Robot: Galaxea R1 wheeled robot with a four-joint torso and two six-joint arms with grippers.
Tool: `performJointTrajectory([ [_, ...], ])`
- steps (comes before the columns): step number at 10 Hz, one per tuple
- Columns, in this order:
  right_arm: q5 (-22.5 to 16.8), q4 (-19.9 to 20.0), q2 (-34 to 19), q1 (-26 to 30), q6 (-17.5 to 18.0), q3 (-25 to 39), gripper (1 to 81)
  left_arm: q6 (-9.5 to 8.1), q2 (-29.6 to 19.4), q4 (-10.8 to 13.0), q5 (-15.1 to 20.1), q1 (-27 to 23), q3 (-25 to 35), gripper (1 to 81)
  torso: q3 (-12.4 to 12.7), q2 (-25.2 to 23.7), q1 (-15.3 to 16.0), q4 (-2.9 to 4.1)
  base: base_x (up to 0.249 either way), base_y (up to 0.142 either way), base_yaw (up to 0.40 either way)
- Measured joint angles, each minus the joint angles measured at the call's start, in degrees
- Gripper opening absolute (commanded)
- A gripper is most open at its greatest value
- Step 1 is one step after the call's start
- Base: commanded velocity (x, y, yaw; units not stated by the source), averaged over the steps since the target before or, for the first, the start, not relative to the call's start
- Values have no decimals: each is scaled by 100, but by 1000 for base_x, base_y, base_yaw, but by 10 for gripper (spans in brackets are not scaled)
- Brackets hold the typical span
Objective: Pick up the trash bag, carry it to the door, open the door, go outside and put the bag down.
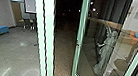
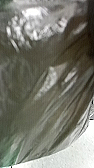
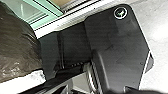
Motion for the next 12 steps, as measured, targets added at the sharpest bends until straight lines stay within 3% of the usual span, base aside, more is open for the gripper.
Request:
performJointTrajectory([
  [2,-7,-4,-11,-37,2,4,811,1,7,0,16,48,5,10,103,-2,-5,0,0,-89,0],
  [12,-7,-15,5,-45,-22,2,811,1,16,0,29,48,5,10,96,-5,-6,0,0,-90,0],
])
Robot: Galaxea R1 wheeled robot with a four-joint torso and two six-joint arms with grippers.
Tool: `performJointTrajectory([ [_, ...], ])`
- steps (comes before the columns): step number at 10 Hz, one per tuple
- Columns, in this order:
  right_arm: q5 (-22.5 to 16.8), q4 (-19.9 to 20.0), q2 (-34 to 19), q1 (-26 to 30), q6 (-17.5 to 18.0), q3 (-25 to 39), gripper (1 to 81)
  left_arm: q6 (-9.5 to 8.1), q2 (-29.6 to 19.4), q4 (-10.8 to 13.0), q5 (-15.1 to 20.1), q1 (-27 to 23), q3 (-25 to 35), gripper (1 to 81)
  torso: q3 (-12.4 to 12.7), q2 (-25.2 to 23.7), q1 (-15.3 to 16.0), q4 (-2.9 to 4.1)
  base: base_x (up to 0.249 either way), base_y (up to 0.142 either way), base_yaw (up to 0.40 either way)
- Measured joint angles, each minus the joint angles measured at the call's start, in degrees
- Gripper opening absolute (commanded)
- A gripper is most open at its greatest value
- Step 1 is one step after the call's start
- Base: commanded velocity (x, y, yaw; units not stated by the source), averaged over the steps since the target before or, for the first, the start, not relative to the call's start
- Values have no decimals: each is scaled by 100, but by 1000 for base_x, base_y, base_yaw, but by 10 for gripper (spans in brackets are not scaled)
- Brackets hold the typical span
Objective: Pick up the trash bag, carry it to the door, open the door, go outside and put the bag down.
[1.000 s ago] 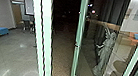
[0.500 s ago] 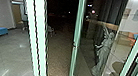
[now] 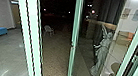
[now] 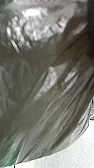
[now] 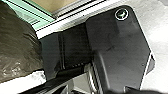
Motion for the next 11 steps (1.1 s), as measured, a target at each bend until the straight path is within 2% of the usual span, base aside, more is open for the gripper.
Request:
performJointTrajectory([
  [1,0,0,0,1,0,0,811,0,0,0,0,5,0,10,0,0,0,-33,0,-90,0],
  [3,-2,1,0,-5,0,0,811,2,0,0,0,11,-2,10,0,0,0,-186,0,-90,0],
  [11,-17,-2,37,1,0,-5,811,2,0,-2,0,0,-2,10,0,0,0,-197,0,-92,0],
])
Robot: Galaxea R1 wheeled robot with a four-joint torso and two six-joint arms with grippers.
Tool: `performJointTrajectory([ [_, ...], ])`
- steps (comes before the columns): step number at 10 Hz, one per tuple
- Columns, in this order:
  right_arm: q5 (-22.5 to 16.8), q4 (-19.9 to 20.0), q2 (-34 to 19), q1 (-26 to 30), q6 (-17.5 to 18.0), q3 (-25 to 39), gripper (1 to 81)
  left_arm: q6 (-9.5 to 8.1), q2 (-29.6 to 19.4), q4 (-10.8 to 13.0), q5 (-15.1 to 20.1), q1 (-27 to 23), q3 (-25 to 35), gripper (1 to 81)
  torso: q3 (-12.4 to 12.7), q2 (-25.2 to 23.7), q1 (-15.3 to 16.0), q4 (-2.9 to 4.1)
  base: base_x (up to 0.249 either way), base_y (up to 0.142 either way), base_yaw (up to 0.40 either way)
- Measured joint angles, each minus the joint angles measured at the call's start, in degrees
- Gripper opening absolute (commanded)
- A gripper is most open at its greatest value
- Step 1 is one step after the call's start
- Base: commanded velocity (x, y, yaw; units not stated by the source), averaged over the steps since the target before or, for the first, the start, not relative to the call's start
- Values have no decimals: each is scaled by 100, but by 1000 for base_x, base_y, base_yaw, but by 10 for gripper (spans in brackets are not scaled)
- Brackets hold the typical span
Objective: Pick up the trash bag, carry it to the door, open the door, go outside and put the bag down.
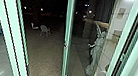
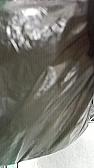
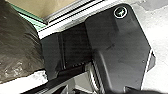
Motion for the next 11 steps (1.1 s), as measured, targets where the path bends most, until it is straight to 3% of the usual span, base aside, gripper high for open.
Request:
performJointTrajectory([
  [11,24,0,2,-4,-1,-28,811,0,30,-2,0,2,2,10,0,0,0,0,0,-82,0],
])
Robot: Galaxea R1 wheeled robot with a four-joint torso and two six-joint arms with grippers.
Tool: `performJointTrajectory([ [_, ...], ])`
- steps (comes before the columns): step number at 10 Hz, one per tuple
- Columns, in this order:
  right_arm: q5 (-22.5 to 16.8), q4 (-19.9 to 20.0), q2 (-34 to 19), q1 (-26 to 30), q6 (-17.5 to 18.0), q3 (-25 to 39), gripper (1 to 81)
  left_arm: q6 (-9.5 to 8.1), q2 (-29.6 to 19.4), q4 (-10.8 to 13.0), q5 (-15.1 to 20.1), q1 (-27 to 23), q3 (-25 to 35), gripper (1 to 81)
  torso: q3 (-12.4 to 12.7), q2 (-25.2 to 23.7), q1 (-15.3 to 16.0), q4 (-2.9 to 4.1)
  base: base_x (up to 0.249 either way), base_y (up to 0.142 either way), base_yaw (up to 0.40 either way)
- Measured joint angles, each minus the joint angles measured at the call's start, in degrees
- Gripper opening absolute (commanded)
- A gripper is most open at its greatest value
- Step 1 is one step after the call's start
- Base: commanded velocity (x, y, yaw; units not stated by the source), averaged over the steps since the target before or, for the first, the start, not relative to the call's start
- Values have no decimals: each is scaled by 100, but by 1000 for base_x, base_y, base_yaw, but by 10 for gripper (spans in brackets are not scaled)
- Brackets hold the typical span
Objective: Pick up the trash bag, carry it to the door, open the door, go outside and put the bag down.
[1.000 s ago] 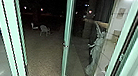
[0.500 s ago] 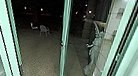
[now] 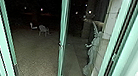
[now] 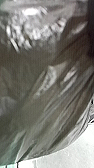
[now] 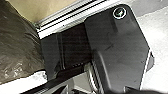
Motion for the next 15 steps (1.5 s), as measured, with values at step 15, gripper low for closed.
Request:
performJointTrajectory([
  [15,4,-2,44,0,0,-5,811,-2,-2,0,-2,-2,0,10,2,0,-2,0,0,0,0],
])
